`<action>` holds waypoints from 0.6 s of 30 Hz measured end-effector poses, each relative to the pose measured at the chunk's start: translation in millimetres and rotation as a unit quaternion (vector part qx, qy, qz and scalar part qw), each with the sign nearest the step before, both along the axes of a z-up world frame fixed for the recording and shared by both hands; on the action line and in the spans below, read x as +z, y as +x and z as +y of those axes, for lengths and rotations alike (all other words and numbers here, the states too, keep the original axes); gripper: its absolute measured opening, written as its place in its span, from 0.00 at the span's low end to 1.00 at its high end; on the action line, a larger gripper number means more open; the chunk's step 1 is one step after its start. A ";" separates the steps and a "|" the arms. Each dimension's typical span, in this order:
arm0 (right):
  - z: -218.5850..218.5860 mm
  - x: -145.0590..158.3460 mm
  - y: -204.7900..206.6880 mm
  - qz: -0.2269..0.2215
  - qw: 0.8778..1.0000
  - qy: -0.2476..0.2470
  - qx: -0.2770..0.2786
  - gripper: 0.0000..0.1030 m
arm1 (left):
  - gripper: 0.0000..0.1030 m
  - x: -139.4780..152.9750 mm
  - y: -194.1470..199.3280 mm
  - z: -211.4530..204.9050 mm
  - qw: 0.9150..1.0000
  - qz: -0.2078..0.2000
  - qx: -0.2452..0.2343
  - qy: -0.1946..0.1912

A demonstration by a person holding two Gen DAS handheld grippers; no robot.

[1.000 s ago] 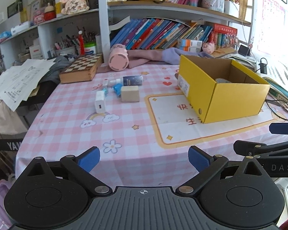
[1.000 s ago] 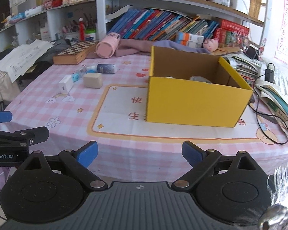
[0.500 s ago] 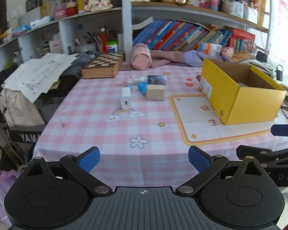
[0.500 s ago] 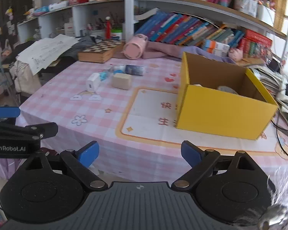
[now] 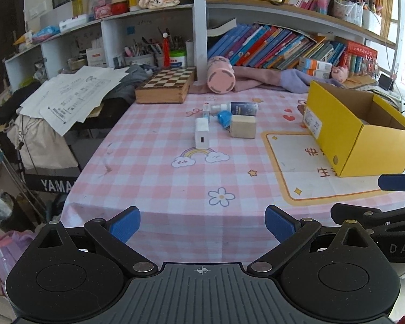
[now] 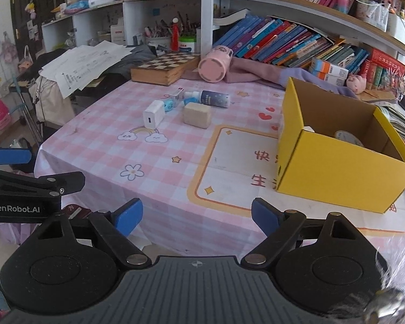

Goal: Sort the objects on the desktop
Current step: 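Grasp the white power bank with the left gripper while the right gripper grasps the white eraser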

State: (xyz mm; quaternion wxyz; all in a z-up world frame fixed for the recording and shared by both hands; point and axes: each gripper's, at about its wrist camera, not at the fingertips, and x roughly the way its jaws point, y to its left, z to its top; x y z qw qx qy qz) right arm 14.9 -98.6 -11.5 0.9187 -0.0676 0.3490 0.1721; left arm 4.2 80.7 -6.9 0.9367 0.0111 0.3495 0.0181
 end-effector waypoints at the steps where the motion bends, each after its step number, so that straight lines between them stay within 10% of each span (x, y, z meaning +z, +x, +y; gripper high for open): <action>1: 1.4 -0.6 2.3 0.001 1.000 -0.001 0.001 0.85 | 0.97 -0.4 1.8 0.2 1.000 0.001 -0.001 0.001; 18: 12.5 -7.6 77.3 0.016 1.000 -0.007 0.020 0.77 | 0.97 -6.2 64.2 3.8 1.000 0.005 0.003 0.001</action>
